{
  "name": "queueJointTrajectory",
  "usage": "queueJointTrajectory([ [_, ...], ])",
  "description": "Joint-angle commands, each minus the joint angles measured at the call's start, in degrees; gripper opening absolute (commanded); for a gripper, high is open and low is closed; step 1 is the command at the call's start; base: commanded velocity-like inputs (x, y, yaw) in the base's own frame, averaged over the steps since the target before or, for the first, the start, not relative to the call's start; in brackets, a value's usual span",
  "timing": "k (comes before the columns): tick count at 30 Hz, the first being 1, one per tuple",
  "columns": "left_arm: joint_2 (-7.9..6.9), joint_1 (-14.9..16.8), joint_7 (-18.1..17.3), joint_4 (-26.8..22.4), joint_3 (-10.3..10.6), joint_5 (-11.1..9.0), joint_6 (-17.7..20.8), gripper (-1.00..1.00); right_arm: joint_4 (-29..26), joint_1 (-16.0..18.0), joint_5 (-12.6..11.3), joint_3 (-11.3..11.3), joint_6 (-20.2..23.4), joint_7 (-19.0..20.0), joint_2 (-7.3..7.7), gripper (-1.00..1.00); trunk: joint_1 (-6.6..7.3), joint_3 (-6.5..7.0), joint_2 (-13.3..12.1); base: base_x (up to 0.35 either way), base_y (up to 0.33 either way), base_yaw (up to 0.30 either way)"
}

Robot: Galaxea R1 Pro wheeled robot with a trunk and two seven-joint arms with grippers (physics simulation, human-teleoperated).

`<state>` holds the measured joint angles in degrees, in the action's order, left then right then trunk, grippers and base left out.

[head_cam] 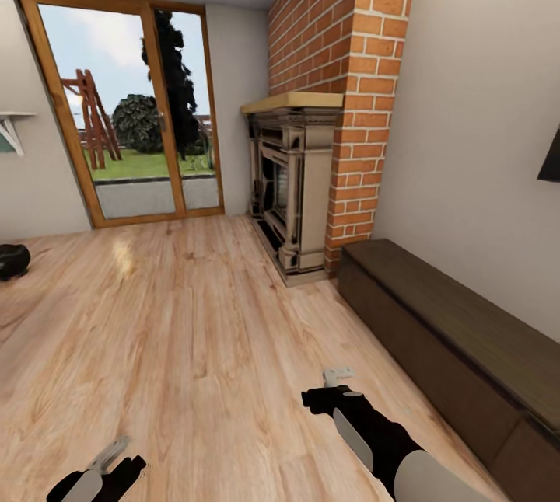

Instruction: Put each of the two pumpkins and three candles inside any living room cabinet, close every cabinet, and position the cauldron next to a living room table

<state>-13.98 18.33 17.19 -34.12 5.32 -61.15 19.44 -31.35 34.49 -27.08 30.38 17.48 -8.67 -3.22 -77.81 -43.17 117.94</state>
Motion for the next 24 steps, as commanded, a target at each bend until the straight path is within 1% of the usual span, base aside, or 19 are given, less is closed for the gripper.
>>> queueJointTrajectory([
  [1, -0.08, 0.0, 0.5, -0.1, 0.4, -0.6, 0.0, 1.00, -0.1, 0.1, -0.6, 0.4, 0.2, -0.6, 0.05, 1.00, -0.02, -0.06, 0.0, 0.300, 0.133, 0.275],
  [24, 0.09, 0.0, 0.5, -0.1, 0.4, -0.5, 0.0, 1.00, -0.1, 0.1, -0.7, 0.4, 0.1, -0.4, 0.05, 1.00, -0.02, -0.10, 0.0, 0.300, 0.132, 0.275],
])
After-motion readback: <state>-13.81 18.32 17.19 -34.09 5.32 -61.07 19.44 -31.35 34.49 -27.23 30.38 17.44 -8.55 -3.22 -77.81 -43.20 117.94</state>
